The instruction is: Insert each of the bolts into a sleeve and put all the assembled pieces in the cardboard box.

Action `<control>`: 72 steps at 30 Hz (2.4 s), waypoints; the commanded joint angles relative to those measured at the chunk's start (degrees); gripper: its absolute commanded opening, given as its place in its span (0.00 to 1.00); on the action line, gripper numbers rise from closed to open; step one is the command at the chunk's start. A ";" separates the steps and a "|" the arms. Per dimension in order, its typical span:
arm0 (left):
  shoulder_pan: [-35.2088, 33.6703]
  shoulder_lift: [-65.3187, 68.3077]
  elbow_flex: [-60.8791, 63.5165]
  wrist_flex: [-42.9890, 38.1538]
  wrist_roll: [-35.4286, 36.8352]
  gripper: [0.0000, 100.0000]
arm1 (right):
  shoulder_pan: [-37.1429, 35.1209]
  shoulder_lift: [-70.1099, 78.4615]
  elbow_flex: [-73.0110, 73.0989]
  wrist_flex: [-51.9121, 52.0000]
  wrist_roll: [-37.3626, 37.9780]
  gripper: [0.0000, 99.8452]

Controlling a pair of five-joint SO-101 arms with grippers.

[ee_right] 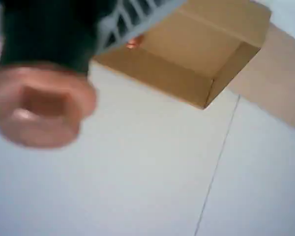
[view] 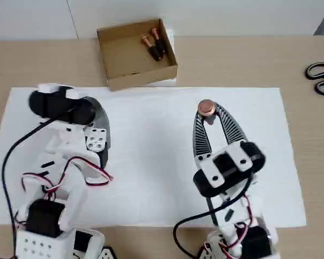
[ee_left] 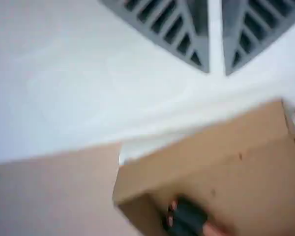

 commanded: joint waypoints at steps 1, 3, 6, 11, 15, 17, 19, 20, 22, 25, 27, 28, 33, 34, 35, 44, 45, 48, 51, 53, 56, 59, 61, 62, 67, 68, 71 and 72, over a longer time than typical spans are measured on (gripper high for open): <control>-0.35 -0.97 2.77 0.26 6.51 0.01 | 0.57 9.01 -16.44 6.81 -6.77 0.00; -0.44 -4.31 4.26 0.26 10.64 0.01 | 0.57 16.48 -22.33 8.92 -9.76 0.00; -0.44 -12.75 6.02 0.00 11.08 0.01 | 0.57 27.74 -28.13 8.66 -10.11 0.00; -0.44 -26.55 12.18 0.00 8.70 0.01 | 0.40 44.53 -34.64 2.15 -9.93 0.00; -0.44 -34.02 16.92 2.02 5.63 0.01 | 0.22 60.97 -40.09 -1.98 -6.24 0.00; -0.44 -35.96 17.45 3.69 5.36 0.01 | 0.40 69.76 -44.92 -4.53 -4.13 0.00; -0.44 -35.69 17.45 4.31 5.45 0.01 | 0.40 78.73 -51.96 -5.23 -2.46 0.00; -0.44 -35.60 17.54 4.31 5.45 0.01 | 0.40 83.12 -56.26 -4.88 -2.11 0.00; -0.44 -35.60 17.63 4.04 5.54 0.01 | 0.40 92.09 -65.32 -3.56 -1.93 0.00; -0.44 -35.60 17.54 4.04 5.63 0.01 | 0.48 105.27 -79.91 0.40 -1.93 0.00; -0.44 -35.60 17.54 4.04 5.63 0.01 | 0.48 113.27 -89.14 2.59 -1.93 0.00; -0.44 -35.60 17.54 4.04 5.63 0.01 | 0.40 117.05 -93.54 3.56 -1.93 0.00; -0.44 -35.60 17.54 4.04 5.63 0.01 | 0.13 132.00 -113.41 9.27 -1.85 0.00; -0.44 -35.60 17.54 4.04 5.63 0.01 | 0.13 134.37 -116.84 9.89 -1.76 0.00; -0.44 -35.60 17.54 4.04 5.63 0.01 | 0.13 136.66 -120.18 10.15 -1.41 0.00; -0.35 -35.60 17.54 4.04 5.71 0.01 | -3.91 153.71 -141.27 9.80 12.04 0.00; -0.35 -35.60 17.54 4.04 5.71 0.01 | -4.35 155.47 -142.24 9.71 13.54 0.00; -0.44 -35.60 17.54 4.04 5.71 0.01 | -4.70 161.10 -144.88 7.60 16.62 0.00; -0.44 -35.60 17.54 4.04 5.71 0.01 | -3.82 166.20 -147.25 1.27 17.49 0.00; -0.44 -35.60 17.54 4.04 5.71 0.01 | -3.30 168.66 -148.22 -0.48 17.67 0.00; -0.44 -35.60 17.54 4.04 5.71 0.01 | -2.42 170.59 -149.27 -1.01 17.67 0.00; -0.44 -35.60 17.54 4.04 5.71 0.01 | -2.33 170.95 -149.27 -1.10 17.67 0.00; -0.44 -35.60 17.54 4.04 5.71 0.01 | -2.33 171.12 -149.27 -1.10 17.67 0.00; -0.44 -35.60 17.54 4.04 5.71 0.01 | -2.33 171.12 -149.27 -1.19 17.67 0.00; -0.44 -35.60 17.54 4.04 5.71 0.01 | -2.68 171.12 -149.19 -2.07 17.67 0.00; -0.44 -35.60 17.54 4.04 5.71 0.01 | -2.68 171.12 -149.10 -2.86 17.67 0.00; -0.44 -35.60 17.54 4.04 5.71 0.01 | -3.03 171.21 -149.01 -3.38 17.76 0.01; -0.44 -35.60 17.54 4.04 5.71 0.01 | -3.12 171.21 -148.92 -3.30 18.20 0.03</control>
